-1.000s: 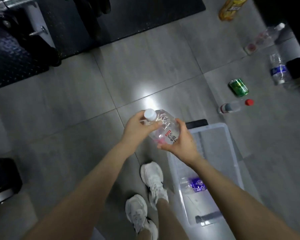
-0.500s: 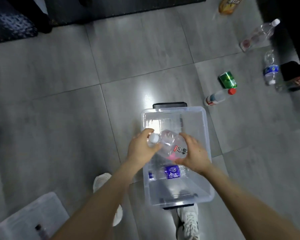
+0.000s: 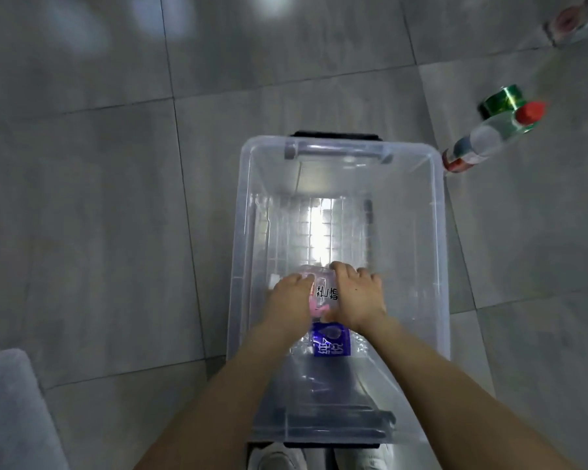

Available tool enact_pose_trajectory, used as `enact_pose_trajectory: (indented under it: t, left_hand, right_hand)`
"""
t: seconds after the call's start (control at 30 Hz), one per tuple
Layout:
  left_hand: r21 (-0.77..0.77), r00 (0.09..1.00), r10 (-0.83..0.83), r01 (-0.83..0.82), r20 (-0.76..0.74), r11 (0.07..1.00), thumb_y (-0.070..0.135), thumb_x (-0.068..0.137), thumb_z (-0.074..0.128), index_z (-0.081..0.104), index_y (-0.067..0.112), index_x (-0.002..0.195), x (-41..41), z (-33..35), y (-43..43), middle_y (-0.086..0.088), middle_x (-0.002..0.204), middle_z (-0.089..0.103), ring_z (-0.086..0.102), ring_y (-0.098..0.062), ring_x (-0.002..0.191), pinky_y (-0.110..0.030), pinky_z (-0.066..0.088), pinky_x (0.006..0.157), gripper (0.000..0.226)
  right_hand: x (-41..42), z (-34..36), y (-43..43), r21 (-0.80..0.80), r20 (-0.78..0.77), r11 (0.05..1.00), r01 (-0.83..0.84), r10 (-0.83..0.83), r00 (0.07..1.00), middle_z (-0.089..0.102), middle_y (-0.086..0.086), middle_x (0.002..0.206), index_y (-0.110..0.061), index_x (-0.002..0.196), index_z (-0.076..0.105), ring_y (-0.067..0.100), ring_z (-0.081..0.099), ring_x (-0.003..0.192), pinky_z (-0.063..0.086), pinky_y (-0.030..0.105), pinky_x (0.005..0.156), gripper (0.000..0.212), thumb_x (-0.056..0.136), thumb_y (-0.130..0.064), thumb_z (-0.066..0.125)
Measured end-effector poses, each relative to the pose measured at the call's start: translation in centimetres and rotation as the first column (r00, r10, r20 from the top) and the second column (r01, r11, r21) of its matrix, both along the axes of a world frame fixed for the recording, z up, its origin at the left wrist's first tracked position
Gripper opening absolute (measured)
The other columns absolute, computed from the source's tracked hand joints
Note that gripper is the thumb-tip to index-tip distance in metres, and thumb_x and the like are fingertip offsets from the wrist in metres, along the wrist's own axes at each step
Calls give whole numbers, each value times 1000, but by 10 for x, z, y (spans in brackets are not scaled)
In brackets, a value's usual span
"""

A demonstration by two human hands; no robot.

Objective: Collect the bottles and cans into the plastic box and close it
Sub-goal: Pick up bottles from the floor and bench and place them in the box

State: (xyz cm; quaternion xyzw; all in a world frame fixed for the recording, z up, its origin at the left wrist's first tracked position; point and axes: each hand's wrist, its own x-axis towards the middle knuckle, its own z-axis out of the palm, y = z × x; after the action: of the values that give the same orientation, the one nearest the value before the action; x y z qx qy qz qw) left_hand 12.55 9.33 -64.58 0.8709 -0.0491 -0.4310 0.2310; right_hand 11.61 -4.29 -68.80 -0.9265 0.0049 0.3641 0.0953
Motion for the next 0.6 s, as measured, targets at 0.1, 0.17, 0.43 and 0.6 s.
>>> enact_pose_trajectory:
  t: [0.1, 0.17, 0.43, 0.6]
  left_hand:
    - [21, 990, 92, -90, -108, 996, 23, 86, 63, 30, 16, 144, -12, -30, -5, -13, 147, 37, 39, -29, 133, -41, 35, 111, 68]
    - [44, 982, 110, -105, -155, 994, 8, 87, 54, 28, 15, 145, -19, -40, -4, -13, 151, 32, 37, -30, 135, -41, 36, 110, 64]
    - [32, 929, 336, -335, -157, 942, -2, 89, 49, 32, 13, 144, -18, 14, 0, -14, 151, 32, 42, -31, 132, -39, 41, 107, 60]
    - [-21, 932, 358, -359, -53, 933, -9, 86, 42, 40, 9, 139, -5, 109, -13, -13, 147, 39, 46, -31, 128, -32, 43, 97, 56]
  right_hand:
    - [-14, -29, -3, 75, -11, 996, -44, 45, 999, 37, 5, 147, -21, 143, 26, 30, 36, 134, 26, 45, 110, 98, 63, -46, 78]
    - [-19, -38, -4, 100, -18, 990, -104, 106, 994, 24, 10, 155, -22, 147, 21, 30, 21, 142, 14, 45, 116, 98, 68, -44, 75]
    - [-21, 34, -24, 209, -29, 978, 11, -5, 1000, 23, 10, 156, -18, 147, 25, 27, 17, 146, 8, 41, 119, 73, 85, -20, 64]
    - [-29, 144, -56, 316, 132, 937, 148, -198, 971, 53, 5, 137, -12, 134, 48, 24, 47, 127, 32, 30, 108, 50, 86, -13, 62]
